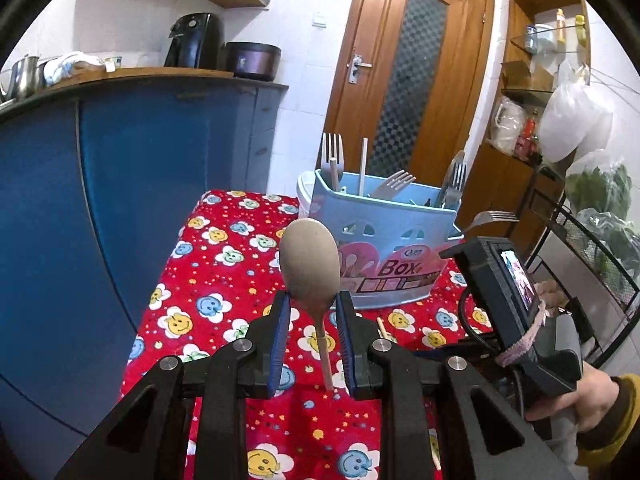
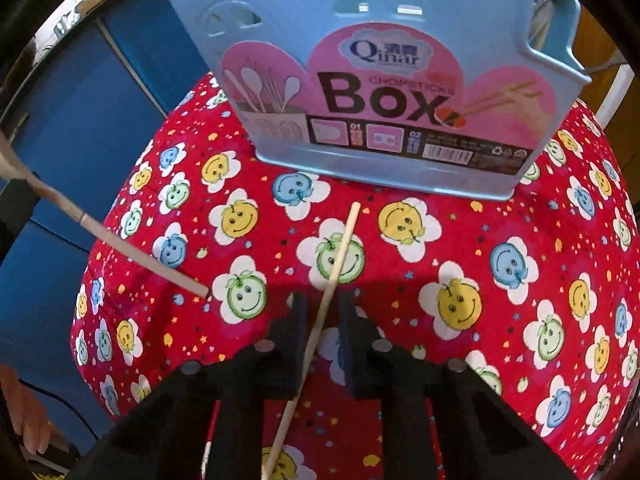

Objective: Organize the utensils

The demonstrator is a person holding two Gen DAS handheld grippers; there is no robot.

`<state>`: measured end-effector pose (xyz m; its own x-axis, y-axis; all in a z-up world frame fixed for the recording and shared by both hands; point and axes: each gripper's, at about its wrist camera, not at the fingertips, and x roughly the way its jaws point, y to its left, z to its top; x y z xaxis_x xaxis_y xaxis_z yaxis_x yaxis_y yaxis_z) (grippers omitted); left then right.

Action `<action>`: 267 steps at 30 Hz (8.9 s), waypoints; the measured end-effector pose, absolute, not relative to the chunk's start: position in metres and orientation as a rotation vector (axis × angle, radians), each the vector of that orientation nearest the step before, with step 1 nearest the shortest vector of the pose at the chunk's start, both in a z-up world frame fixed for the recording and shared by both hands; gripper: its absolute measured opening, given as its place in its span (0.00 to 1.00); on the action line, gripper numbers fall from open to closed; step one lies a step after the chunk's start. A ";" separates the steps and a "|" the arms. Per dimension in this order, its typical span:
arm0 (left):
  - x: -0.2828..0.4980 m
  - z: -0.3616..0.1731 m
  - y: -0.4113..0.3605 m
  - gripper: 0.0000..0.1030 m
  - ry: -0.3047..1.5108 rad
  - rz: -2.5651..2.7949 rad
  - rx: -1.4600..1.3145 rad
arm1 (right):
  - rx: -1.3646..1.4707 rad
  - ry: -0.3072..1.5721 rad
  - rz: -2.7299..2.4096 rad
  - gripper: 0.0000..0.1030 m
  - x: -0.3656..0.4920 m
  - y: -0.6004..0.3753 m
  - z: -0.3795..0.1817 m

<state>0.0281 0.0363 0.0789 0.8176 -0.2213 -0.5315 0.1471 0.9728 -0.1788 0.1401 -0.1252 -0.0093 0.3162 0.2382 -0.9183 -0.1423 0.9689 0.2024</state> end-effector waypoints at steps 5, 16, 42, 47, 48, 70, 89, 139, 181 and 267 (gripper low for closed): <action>0.029 0.082 0.036 0.22 0.580 -0.194 -0.126 | 0.074 1.230 0.245 0.07 0.144 -0.123 -0.008; 0.030 0.092 0.033 0.04 0.578 -0.197 -0.119 | 0.123 1.123 0.255 0.06 0.119 -0.141 0.027; 0.086 0.024 0.085 0.10 0.889 -0.039 -0.224 | 0.178 1.015 0.260 0.06 0.083 -0.178 0.054; 0.109 0.010 0.086 0.10 0.951 -0.072 -0.276 | 0.190 1.014 0.262 0.06 0.084 -0.183 0.052; 0.114 0.009 0.086 0.10 0.963 -0.073 -0.279 | 0.190 1.013 0.261 0.06 0.084 -0.184 0.052; 0.183 -0.008 0.072 0.20 1.174 0.049 -0.201 | 0.232 0.999 0.257 0.06 0.086 -0.212 0.044; 0.128 0.013 0.084 0.05 0.957 -0.034 -0.374 | 0.232 0.925 0.264 0.06 0.075 -0.214 0.056; 0.102 0.027 0.076 0.07 0.979 -0.100 -0.074 | 0.212 0.701 0.240 0.06 0.056 -0.208 0.109; 0.130 -0.011 0.056 0.05 1.067 -0.185 0.116 | 0.230 0.627 0.166 0.06 0.091 -0.225 0.131; 0.117 0.174 -0.010 0.55 0.381 -0.247 -0.125 | 0.180 0.387 0.157 0.41 0.102 -0.221 0.169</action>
